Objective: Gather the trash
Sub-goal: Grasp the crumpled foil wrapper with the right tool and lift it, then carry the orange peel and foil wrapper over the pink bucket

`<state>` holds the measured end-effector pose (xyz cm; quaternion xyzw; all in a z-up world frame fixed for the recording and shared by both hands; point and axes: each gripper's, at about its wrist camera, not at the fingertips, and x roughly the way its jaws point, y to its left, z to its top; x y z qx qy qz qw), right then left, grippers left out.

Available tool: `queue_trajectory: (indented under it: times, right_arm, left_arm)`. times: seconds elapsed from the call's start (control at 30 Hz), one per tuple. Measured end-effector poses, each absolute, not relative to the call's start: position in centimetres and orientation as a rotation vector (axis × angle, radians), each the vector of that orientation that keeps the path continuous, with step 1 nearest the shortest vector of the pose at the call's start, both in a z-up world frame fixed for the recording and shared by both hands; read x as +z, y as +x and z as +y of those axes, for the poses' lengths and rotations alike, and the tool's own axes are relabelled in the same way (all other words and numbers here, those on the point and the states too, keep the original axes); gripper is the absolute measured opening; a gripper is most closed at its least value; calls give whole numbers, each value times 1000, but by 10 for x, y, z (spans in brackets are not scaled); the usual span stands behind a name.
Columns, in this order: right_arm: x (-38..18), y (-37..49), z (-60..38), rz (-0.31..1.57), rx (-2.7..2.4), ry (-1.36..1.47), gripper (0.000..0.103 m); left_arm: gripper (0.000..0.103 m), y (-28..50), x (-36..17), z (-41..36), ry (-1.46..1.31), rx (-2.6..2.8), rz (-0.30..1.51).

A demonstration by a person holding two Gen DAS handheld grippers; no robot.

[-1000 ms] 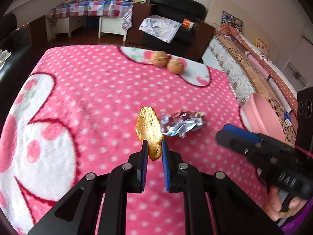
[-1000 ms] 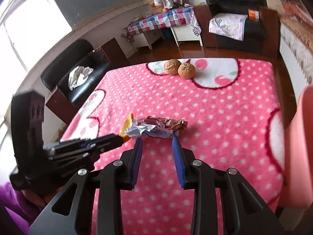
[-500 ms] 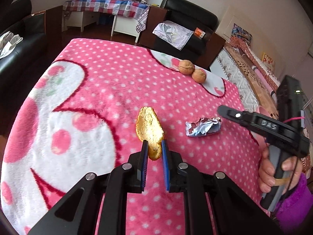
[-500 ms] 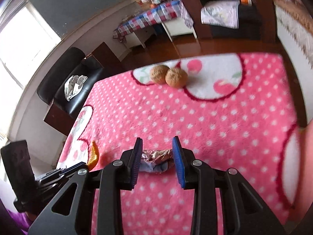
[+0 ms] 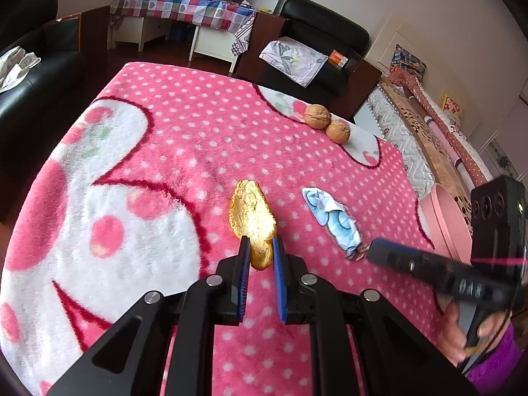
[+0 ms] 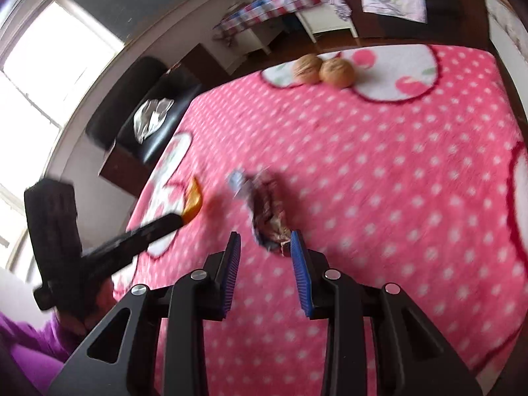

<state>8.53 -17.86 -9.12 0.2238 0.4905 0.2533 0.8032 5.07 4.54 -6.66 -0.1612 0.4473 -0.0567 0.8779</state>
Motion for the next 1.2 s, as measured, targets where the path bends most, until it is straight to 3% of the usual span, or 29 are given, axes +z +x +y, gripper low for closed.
queue_trajectory:
  times: [0.3, 0.4, 0.77, 0.8, 0.83, 1.2]
  right_arm:
    - [-70, 73, -153, 999, 502, 310, 32]
    - [-69, 77, -146, 998, 476, 295, 43]
    - [-83, 89, -137, 1021, 370, 230, 43]
    - [-84, 90, -138, 1027, 367, 234, 38]
    - [-86, 89, -138, 1028, 366, 239, 26]
    - [-69, 59, -152, 961, 365, 276, 22]
  left_arm:
    - [13, 44, -62, 48, -344, -115, 917]
    - [13, 42, -62, 49, -349, -117, 915]
    - [13, 36, -58, 51, -353, -130, 903]
    - [13, 35, -57, 51, -353, -132, 902]
    - [13, 35, -57, 51, -351, -133, 901]
    - [13, 32, -47, 38, -331, -159, 885]
